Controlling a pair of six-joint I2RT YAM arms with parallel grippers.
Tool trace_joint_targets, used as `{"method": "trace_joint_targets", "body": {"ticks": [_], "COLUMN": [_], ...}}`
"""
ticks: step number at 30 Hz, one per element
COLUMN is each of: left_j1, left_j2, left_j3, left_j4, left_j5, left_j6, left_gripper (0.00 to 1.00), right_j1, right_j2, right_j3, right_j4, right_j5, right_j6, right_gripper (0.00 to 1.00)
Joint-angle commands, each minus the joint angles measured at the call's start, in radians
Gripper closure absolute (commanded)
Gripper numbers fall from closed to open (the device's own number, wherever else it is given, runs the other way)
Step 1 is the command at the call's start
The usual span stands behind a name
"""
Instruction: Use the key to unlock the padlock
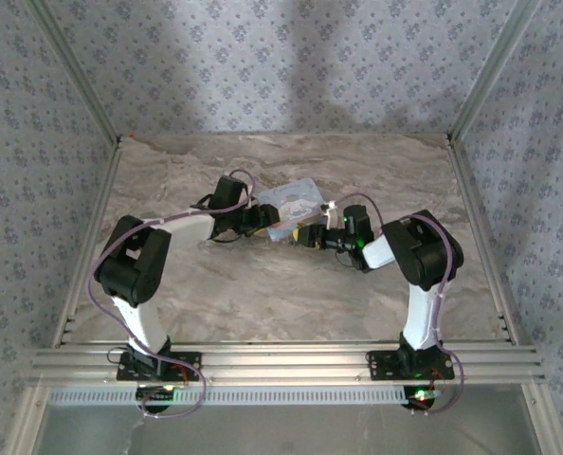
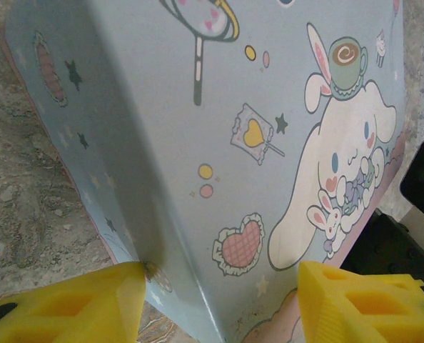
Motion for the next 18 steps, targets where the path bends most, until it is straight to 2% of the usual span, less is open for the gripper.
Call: {"method": "trace_joint_targets", "body": {"ticks": [1, 18], "left_j1": [-0.005, -0.005], "left_j2": [-0.018, -0.018], "left_j3": [-0.027, -0.035], "left_j4": [-0.036, -0.032], "left_j5": [-0.038, -0.041], "left_j6": [-0.007, -0.010], "left_gripper": [0.43, 0.43], "right_j1": [0.003, 0.000], "right_j2": [0.022, 0.028], "right_j3": [0.012, 0.016], "right_j4": [0.011, -0.023], "right_j5": [-0.016, 0.005], "right_j6": [0.007, 0.013], "right_gripper": [0.54, 0.88]}}
